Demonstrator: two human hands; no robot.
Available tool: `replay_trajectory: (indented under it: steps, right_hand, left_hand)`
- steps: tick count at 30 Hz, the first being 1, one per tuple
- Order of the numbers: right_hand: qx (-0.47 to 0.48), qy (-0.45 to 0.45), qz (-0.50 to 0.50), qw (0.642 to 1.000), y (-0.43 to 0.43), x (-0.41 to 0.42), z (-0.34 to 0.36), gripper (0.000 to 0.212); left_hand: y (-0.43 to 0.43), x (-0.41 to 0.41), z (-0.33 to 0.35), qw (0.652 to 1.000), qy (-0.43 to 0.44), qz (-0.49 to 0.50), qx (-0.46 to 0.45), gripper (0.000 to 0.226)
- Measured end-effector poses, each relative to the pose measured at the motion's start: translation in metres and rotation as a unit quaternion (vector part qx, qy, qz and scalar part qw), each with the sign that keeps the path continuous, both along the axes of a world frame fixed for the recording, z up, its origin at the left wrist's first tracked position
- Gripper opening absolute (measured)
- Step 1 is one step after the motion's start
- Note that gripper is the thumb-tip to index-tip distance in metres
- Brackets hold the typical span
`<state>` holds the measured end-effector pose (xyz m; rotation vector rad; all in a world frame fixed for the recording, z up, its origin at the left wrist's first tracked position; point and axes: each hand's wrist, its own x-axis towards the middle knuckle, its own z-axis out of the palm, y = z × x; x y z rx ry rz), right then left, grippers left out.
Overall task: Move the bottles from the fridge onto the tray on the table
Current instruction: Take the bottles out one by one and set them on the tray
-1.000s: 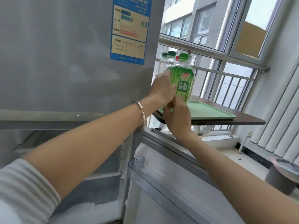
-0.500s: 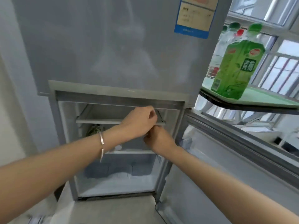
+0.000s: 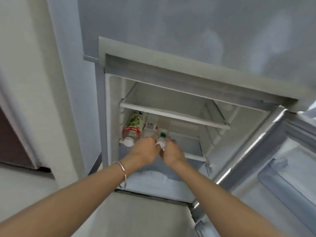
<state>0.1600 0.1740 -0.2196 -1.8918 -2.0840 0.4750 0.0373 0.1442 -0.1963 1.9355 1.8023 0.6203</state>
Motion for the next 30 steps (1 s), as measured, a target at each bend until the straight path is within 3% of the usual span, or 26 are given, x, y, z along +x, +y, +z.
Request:
replay_trajectory:
  steps: [4, 7, 11, 19, 23, 30]
  right_hand:
    - [0.005, 0.018, -0.018, 1.0, 0.028, -0.023, -0.031, 0.057]
    - [-0.032, -0.009, -0.022, 0.999, 0.036, -0.025, -0.051, 0.067]
    - [-0.059, -0.045, -0.008, 0.997, 0.036, -0.02, -0.062, 0.083]
    - [0.061, -0.022, -0.082, 0.995, 0.026, -0.012, -0.063, 0.05]
    - [0.201, -0.078, -0.092, 0.972, 0.011, 0.008, -0.037, 0.045]
    - [0.272, -0.146, -0.037, 0.95, -0.024, 0.043, 0.049, 0.053]
  left_hand:
    - [0.011, -0.012, -0.036, 0.999, 0.026, -0.008, -0.039, 0.032]
    - [0.017, -0.02, -0.05, 0.993, 0.042, -0.04, -0.104, 0.049]
    - [0.019, -0.025, -0.053, 0.991, 0.062, -0.047, -0.111, 0.06]
    - [0.016, -0.027, -0.052, 0.982, 0.099, -0.065, -0.144, 0.075]
    - [0.012, -0.022, -0.045, 0.991, 0.089, -0.046, -0.09, 0.078]
    - [0.014, 0.023, 0.007, 0.997, 0.032, -0.062, 0.036, 0.088]
